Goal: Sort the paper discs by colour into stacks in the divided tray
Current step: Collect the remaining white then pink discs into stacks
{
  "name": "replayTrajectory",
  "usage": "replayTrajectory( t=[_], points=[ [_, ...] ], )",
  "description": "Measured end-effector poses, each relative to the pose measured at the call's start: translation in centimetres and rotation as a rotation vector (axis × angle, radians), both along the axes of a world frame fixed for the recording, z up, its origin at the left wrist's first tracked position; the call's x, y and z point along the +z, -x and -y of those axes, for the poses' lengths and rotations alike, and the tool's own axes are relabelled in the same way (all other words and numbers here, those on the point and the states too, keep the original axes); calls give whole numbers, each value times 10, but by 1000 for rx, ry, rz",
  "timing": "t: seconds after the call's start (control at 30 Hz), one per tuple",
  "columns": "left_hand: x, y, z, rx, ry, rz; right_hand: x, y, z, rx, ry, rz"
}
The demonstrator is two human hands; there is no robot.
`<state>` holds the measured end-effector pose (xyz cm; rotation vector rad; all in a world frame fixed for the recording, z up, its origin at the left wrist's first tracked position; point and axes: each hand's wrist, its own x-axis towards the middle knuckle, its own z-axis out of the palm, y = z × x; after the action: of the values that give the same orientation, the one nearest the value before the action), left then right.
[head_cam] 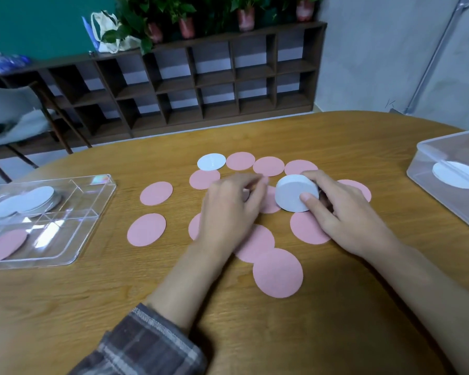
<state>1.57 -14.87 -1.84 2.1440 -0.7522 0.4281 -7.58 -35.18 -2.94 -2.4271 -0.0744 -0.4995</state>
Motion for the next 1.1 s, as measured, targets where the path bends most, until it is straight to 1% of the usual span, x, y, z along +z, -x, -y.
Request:
replayTrajectory(
  t=[0.07, 0.17, 0.33, 0.47, 0.53, 0.67, 0.83, 0.97, 1.03, 1.1],
  points=[
    [6, -19, -8, 89, -47, 9, 0, 0, 2, -3, -23, -11],
    [9, -53, -15, 208, -207, -11, -2, -1, 3, -13, -46, -10],
    [13, -97, -14, 201, -434, -175, -3, -3, 3, -27, -74, -9],
    [8, -117, -15, 256, -523, -278, -3, -4, 4, -28, -83, -9],
    [2, -120, -16, 283, -512, -245, -3, -4, 4, -26, -79, -12],
    [-9, -120, -18, 285, -508, -96, -3, -4, 3, -29, -81, -5],
    [-4, -112, -24, 243, -434, -51, -2, -3, 3, -22, -81, 10],
    [0, -102, -30, 210, -459, 108, -2, -2, 3, -14, -100, 21],
    [2, -94, -33, 169, -387, 206, -2, -2, 3, -10, -111, 23],
    [6, -84, -35, 105, -247, 263, -2, -2, 4, -10, -119, 24]
  ],
)
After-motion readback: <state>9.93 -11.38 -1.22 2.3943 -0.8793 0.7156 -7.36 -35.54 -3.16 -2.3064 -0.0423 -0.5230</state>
